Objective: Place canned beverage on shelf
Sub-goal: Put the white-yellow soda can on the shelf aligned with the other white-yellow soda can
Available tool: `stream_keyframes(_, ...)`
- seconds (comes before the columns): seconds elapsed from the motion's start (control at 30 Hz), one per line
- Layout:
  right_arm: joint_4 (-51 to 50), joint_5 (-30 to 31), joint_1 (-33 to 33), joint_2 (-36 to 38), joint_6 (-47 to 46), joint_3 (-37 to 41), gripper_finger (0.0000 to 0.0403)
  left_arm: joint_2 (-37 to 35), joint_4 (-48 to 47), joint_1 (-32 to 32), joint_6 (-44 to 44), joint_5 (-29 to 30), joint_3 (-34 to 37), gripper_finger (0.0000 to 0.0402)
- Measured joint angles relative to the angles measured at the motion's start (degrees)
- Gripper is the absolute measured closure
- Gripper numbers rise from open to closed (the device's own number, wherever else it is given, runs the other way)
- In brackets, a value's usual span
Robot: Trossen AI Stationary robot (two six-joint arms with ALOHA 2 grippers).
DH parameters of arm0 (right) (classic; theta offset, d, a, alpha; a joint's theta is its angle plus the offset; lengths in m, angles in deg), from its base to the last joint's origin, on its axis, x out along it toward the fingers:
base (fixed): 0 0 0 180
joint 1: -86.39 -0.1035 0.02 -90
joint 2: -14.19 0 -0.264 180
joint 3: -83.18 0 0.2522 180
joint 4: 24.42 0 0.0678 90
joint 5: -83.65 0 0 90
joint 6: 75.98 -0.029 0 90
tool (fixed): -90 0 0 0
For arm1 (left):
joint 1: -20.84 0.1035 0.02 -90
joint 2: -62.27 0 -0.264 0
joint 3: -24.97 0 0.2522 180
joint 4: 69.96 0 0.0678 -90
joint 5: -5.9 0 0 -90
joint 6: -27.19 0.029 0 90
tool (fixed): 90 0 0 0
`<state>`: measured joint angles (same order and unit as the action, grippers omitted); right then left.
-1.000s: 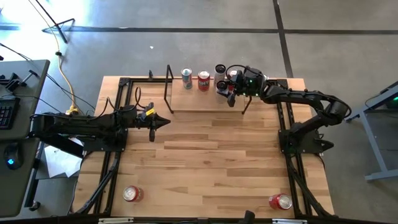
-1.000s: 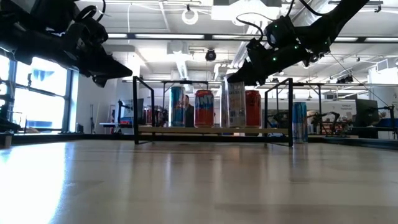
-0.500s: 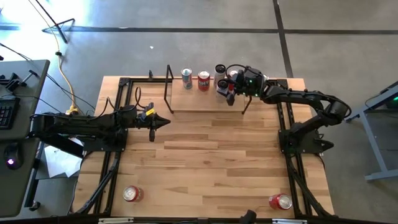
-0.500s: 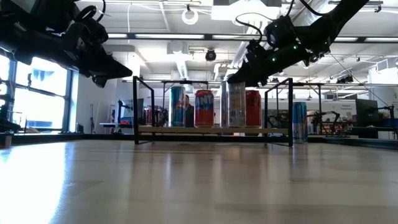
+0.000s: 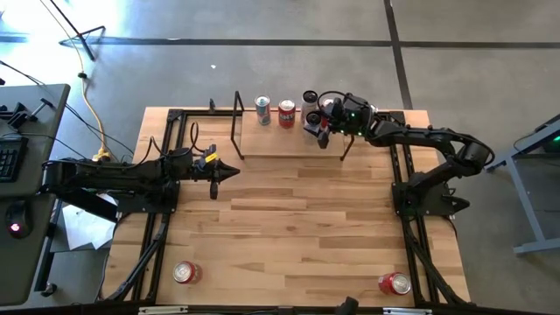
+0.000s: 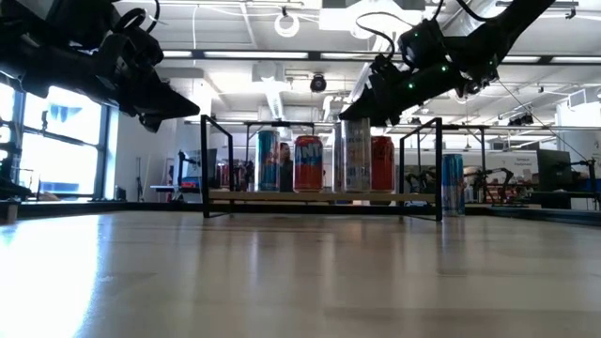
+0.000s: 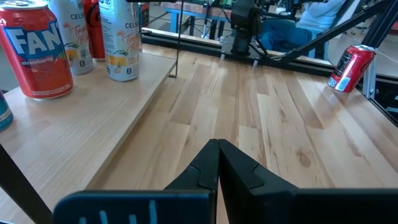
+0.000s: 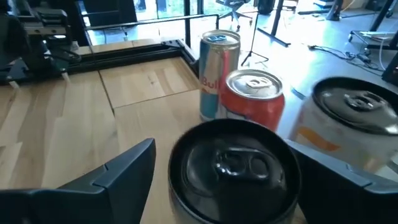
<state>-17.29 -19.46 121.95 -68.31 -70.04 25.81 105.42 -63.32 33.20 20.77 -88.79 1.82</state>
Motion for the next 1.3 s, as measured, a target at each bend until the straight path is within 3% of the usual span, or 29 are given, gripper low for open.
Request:
stream_keyframes(0.43, -6.8, -0.1, -0.9, 0.0, 1.9, -6.9, 0.0080, 0.0, 0.0, 0.0, 0.6, -0.1, 0.0, 0.0401)
stream_keyframes(0.57, -14.9, -0.1, -0.9, 0.0, 2.5, -12.1, 0.0081, 0.0, 0.0, 0.0, 1.0, -0.1, 0.0, 0.0402)
stream_keyframes(0.67, -25.6, 3.9, -1.4, 0.0, 4.1, -17.7, 0.0096, 0.0, 0.0, 0.0, 2.0, -0.1, 0.0, 0.0402)
stream_keyframes(0.83, -41.2, 13.8, -4.3, 0.0, 8.1, -25.2, 0.0183, 0.0, 0.0, 0.0, 1.9, 0.8, 0.0, 0.0402)
stream_keyframes(1.03, -42.9, 20.0, -8.7, 0.5, 7.3, -21.7, 0.0372, 0.0, 0.0, 0.0, 2.0, 1.7, 0.0, 0.0401)
stream_keyframes(1.07, -42.0, 21.7, -9.5, 0.5, 6.8, -21.1, 0.0386, 0.0, 0.0, 0.0, 2.1, 2.2, 0.0, 0.0401)
stream_keyframes(1.17, -41.7, 26.5, -12.4, 1.2, 3.8, -19.5, 0.0378, 0.0, 0.0, 0.0, 2.1, 2.8, 0.0, 0.0401)
stream_keyframes(1.3, -42.0, 26.4, -14.6, 2.6, 1.7, -18.0, 0.0394, 0.0, 0.0, 0.0, 2.1, 2.8, 0.0, 0.0402)
